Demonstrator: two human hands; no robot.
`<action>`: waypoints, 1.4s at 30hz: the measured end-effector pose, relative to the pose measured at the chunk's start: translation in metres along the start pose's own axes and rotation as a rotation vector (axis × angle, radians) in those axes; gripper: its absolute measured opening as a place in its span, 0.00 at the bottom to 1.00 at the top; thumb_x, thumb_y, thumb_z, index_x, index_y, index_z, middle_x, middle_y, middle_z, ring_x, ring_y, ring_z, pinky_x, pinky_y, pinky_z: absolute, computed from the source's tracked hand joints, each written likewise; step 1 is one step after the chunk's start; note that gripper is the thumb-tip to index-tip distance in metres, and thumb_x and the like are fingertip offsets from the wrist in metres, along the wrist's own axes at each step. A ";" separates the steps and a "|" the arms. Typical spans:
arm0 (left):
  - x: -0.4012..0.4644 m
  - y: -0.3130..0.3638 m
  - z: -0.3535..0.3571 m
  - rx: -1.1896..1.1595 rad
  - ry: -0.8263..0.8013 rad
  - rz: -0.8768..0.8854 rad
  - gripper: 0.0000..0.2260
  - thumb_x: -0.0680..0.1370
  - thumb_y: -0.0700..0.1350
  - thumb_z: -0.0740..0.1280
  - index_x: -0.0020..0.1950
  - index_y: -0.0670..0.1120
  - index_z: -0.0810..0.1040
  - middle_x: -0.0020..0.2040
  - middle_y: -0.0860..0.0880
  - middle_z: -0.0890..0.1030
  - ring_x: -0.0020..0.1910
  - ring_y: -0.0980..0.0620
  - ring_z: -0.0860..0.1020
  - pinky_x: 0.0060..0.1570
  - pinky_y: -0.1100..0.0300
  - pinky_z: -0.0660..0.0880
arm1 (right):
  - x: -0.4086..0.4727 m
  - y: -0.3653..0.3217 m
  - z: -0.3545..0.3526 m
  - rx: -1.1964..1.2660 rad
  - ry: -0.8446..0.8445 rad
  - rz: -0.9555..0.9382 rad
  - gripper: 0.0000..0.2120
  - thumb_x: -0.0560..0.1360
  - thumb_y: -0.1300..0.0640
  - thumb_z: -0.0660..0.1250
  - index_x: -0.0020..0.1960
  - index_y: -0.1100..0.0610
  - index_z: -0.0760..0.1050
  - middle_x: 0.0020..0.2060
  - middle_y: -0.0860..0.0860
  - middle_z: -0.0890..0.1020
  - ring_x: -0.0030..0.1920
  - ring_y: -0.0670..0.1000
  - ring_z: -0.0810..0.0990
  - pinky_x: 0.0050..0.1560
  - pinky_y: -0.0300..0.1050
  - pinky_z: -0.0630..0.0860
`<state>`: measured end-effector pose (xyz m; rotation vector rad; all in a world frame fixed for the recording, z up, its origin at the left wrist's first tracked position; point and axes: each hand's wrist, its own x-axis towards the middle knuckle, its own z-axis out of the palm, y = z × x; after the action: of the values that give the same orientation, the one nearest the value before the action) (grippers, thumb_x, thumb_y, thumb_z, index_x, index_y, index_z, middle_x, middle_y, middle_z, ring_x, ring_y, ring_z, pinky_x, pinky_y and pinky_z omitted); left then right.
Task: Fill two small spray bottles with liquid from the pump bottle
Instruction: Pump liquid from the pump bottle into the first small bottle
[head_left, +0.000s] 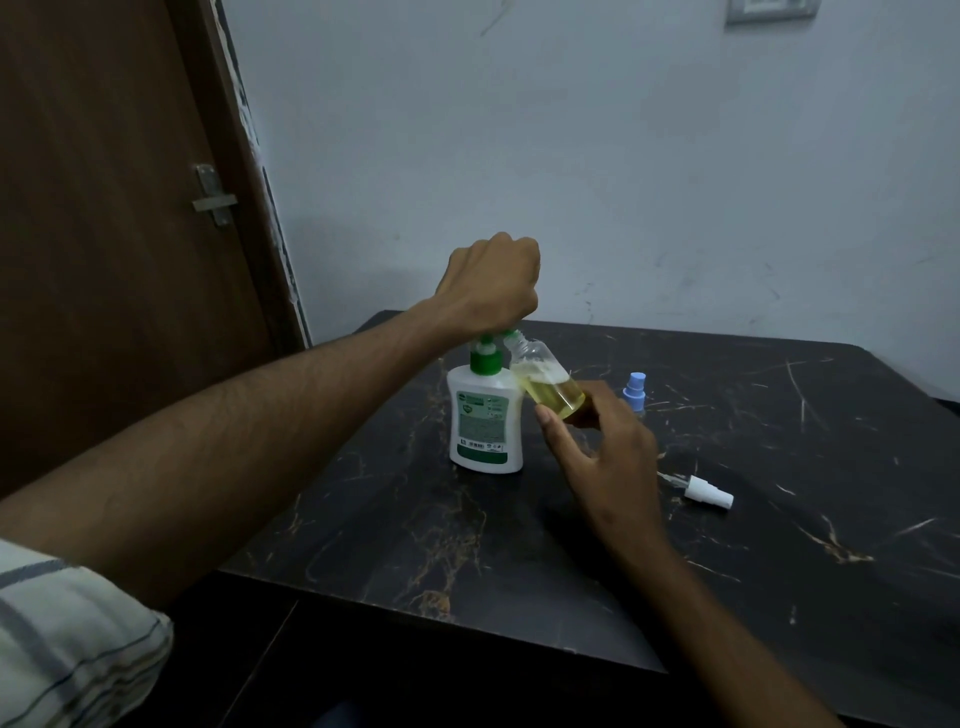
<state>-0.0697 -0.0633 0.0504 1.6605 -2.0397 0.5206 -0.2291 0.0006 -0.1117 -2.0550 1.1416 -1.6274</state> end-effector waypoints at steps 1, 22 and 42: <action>0.001 0.000 -0.001 0.003 0.008 0.005 0.07 0.72 0.35 0.62 0.43 0.47 0.74 0.44 0.46 0.78 0.40 0.45 0.76 0.39 0.52 0.70 | 0.000 0.000 0.000 0.003 -0.001 0.002 0.14 0.79 0.39 0.67 0.57 0.48 0.77 0.48 0.40 0.80 0.51 0.41 0.79 0.50 0.42 0.80; -0.003 0.004 -0.004 -0.027 -0.012 -0.005 0.13 0.70 0.34 0.62 0.32 0.51 0.65 0.34 0.50 0.72 0.35 0.47 0.73 0.37 0.53 0.67 | 0.001 0.002 0.001 -0.004 0.000 0.009 0.14 0.79 0.38 0.67 0.56 0.47 0.77 0.48 0.40 0.80 0.50 0.41 0.79 0.50 0.46 0.81; -0.005 0.005 -0.001 -0.095 -0.005 0.000 0.12 0.68 0.33 0.60 0.32 0.51 0.67 0.34 0.50 0.73 0.37 0.46 0.73 0.39 0.53 0.67 | 0.000 0.001 0.000 0.004 -0.006 0.013 0.15 0.80 0.39 0.66 0.56 0.49 0.78 0.48 0.42 0.81 0.50 0.43 0.79 0.49 0.48 0.81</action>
<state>-0.0733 -0.0580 0.0482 1.6074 -2.0350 0.4130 -0.2291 0.0001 -0.1123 -2.0445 1.1463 -1.6145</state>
